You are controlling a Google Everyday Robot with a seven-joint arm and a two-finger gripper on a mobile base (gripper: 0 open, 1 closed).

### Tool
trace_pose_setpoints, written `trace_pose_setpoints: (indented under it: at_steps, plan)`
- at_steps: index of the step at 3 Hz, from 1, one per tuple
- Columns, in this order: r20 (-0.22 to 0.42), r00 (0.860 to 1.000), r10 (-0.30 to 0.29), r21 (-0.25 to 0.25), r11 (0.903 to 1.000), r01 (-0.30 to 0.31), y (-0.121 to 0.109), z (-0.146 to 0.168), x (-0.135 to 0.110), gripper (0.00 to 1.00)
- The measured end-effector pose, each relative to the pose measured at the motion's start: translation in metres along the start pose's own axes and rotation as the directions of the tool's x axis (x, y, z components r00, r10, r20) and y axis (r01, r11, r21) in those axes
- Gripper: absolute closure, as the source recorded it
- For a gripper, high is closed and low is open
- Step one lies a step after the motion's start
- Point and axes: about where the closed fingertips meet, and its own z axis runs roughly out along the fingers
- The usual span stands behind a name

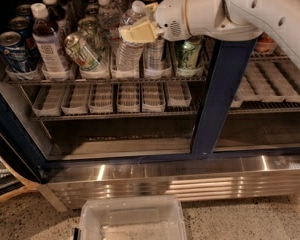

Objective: Pick water bottle from top shelf of fridge

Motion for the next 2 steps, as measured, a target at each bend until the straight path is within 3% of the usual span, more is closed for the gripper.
trace_pose_setpoints:
  at_steps: [2]
  plan:
    - [0.038, 0.999, -0.034, 0.021, 0.9992, 0.033, 0.002, -0.024, -0.027, 1.0]
